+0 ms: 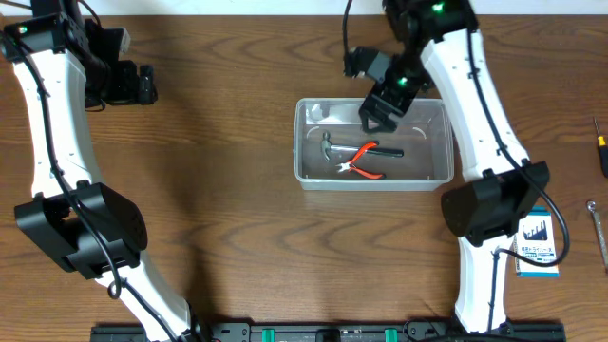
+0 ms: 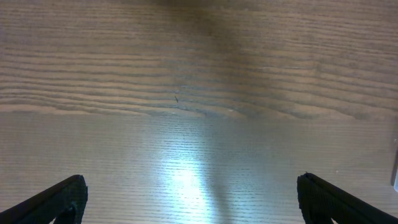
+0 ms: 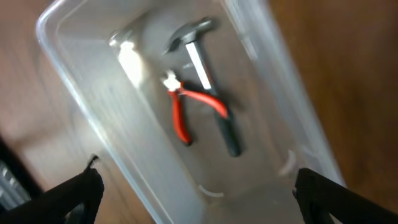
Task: Pack container
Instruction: 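Lower the pliers into the container beside the hammer and release, then move the right gripper back right toward the yellow-handled screwdriver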
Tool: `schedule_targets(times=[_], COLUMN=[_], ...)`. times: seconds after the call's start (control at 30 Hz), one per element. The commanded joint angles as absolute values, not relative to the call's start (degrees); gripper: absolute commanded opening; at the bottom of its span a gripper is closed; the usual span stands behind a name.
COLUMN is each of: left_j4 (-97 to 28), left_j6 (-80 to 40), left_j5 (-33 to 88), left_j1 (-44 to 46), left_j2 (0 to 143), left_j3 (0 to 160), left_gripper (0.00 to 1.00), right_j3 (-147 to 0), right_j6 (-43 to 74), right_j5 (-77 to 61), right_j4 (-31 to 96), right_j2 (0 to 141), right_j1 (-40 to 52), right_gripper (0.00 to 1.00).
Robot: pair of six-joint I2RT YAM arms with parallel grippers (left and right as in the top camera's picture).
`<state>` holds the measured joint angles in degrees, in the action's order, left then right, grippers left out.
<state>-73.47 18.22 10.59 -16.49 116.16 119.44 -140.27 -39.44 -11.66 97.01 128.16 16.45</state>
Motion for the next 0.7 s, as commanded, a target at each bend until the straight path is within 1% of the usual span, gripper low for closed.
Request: schedule_targets(times=[0.0, 0.17, 0.37, 0.57, 0.63, 0.67], left_j4=[-73.67, -73.67, -73.67, -73.67, -73.67, -73.67], left_j6=[18.13, 18.13, 18.15, 18.13, 18.13, 18.13], left_j5=[11.31, 11.31, 11.31, 11.31, 11.31, 11.31], left_j1=[-16.69, -16.69, -16.69, -16.69, -16.69, -16.69], left_j2=[116.81, 116.81, 116.81, 116.81, 116.81, 116.81], left_j3=[119.04, 119.04, 119.04, 119.04, 119.04, 119.04], left_gripper=[0.98, 0.98, 0.98, 0.98, 0.98, 0.98], right_j3=[-142.43, -142.10, -137.10, -123.22, -117.64, -113.51], right_j6=[-31.20, -21.41, -17.72, -16.67, -16.73, -16.73], right_j5=[-5.41, 3.79, 4.29, 0.34, -2.42, -3.42], right_j4=[97.32, 97.34, 97.34, 97.32, 97.30, 97.30], right_j2=[125.23, 118.91, 106.72, 93.54, 90.32, 88.66], right_j1=[14.31, 10.94, 3.97, -8.23, -13.19, -17.08], right_gripper=[0.99, 0.99, 0.99, 0.99, 0.99, 0.99])
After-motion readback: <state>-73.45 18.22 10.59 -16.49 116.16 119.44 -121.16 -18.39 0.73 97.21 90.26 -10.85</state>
